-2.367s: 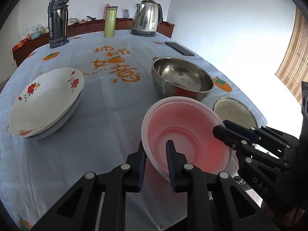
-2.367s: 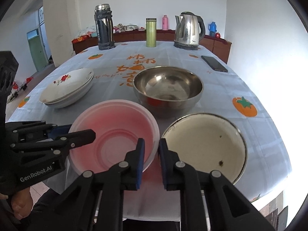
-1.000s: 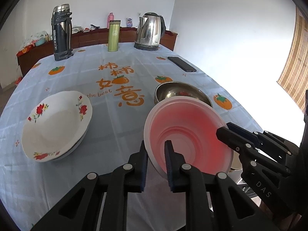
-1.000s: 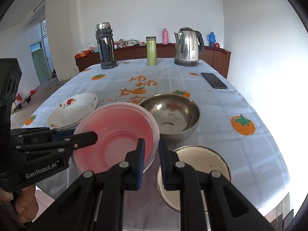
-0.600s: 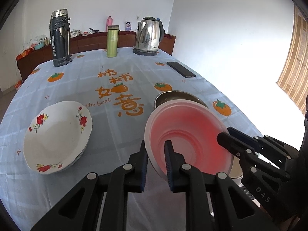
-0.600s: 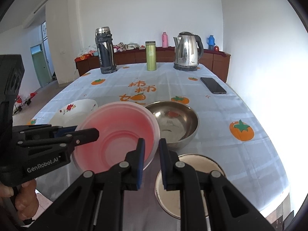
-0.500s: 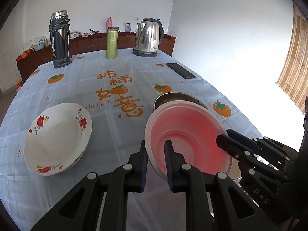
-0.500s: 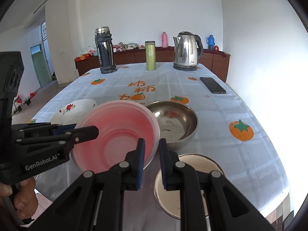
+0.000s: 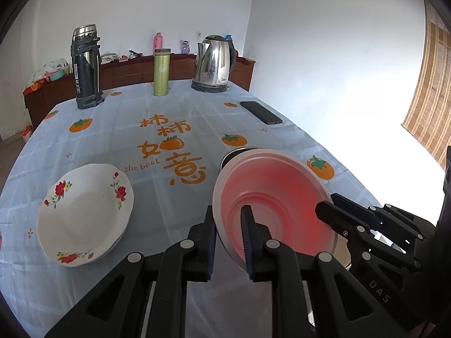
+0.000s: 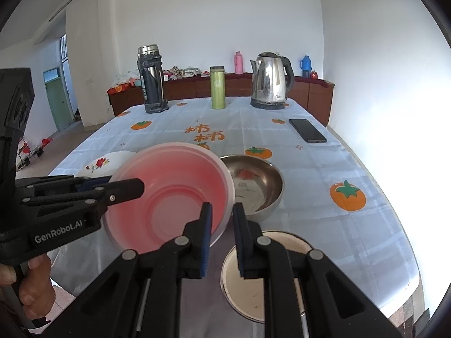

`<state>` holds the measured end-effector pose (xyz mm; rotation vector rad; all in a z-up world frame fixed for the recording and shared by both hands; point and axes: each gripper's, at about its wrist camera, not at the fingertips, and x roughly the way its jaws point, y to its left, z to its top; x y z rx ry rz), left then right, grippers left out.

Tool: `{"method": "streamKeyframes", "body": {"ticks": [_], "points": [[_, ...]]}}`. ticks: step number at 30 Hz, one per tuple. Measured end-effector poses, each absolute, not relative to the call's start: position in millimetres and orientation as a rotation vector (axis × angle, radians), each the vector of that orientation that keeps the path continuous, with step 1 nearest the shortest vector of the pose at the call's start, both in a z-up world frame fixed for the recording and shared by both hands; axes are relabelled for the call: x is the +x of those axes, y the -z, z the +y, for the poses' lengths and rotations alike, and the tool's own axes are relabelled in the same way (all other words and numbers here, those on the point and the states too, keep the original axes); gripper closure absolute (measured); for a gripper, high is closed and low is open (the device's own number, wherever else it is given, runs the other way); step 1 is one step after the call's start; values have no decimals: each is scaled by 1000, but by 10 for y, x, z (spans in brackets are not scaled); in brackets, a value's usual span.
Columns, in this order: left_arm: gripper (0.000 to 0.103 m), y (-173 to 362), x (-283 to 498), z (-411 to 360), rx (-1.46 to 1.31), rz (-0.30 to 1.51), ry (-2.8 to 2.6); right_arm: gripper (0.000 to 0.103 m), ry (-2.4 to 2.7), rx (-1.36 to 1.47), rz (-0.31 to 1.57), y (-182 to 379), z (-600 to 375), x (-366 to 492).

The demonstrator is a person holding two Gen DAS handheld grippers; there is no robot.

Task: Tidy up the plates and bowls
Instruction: 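Lift the pink bowl with the left gripper toward the steel bowl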

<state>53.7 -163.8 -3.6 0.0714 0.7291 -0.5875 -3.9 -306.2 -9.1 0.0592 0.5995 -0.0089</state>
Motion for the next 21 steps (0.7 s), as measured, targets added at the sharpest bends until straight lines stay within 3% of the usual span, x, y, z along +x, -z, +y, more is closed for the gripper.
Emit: {"method": "streamKeyframes", "body": {"ticks": [21], "points": [[84,-308,662,-1729,94,635,575,88,31,25,574,-178,-3096,131]]}}
